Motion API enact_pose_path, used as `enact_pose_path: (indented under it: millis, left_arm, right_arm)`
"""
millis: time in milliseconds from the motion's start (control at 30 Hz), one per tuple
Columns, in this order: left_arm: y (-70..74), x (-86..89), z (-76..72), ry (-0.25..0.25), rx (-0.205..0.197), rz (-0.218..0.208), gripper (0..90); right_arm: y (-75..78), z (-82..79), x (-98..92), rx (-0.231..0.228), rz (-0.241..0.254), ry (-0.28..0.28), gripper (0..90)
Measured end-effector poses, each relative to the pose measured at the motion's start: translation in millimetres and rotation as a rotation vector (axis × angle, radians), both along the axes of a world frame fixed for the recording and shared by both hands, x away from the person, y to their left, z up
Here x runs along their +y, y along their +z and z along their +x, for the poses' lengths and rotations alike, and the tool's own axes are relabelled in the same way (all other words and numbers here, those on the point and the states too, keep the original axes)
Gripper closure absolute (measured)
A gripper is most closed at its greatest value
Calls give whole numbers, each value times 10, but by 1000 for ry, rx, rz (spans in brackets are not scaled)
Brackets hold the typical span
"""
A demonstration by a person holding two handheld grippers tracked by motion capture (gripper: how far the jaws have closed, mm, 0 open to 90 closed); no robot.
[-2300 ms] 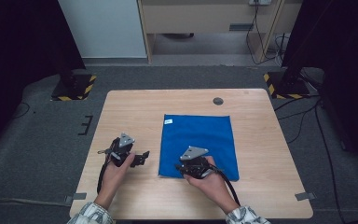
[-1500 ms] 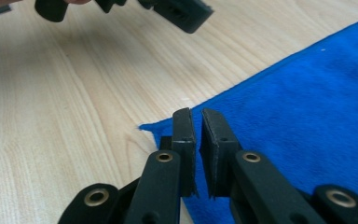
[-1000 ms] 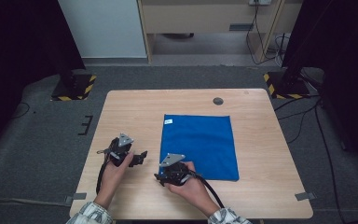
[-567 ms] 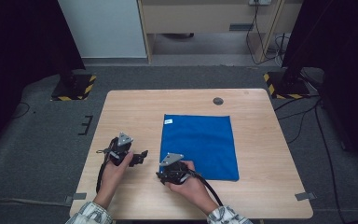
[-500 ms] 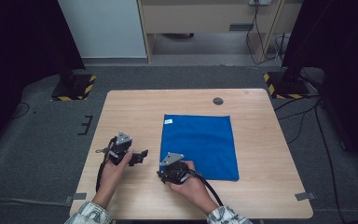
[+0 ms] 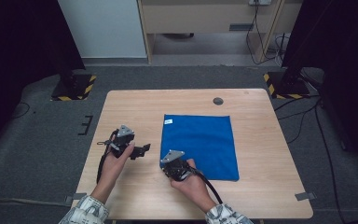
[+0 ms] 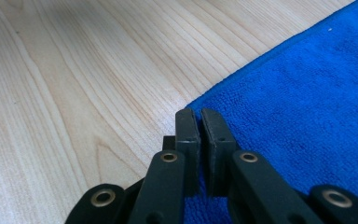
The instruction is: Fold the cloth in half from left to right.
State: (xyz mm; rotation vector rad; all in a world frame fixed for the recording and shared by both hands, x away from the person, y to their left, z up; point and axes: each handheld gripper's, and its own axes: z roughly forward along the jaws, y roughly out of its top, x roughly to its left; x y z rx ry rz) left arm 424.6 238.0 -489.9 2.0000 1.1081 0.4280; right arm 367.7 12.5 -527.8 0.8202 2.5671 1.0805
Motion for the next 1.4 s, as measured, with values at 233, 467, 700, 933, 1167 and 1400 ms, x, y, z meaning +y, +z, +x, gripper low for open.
enact_pose_path:
  millis: [233, 467, 700, 933, 1167, 1400]
  left_arm:
    - [49, -119, 179, -57, -13, -4, 119]
    - [75, -277, 430, -89, -3, 10, 134]
    - [53, -434, 637, -84, 11, 21, 157]
    - [-21, -550, 760, -80, 16, 60, 202]
    - [-85, -538, 868, -64, 9, 47, 251]
    - [-188, -452, 984, -15, -2, 56, 347]
  right_arm:
    - [49, -37, 3, 4, 39, 17, 872]
    - [97, -92, -24, 7, 59, 40, 872]
    - [106, -121, -6, 15, 74, 62, 872]
    - [108, -164, 37, 21, 89, 78, 872]
    - [97, -217, 95, 29, 98, 89, 872]
    - [82, -242, 138, 40, 106, 97, 872]
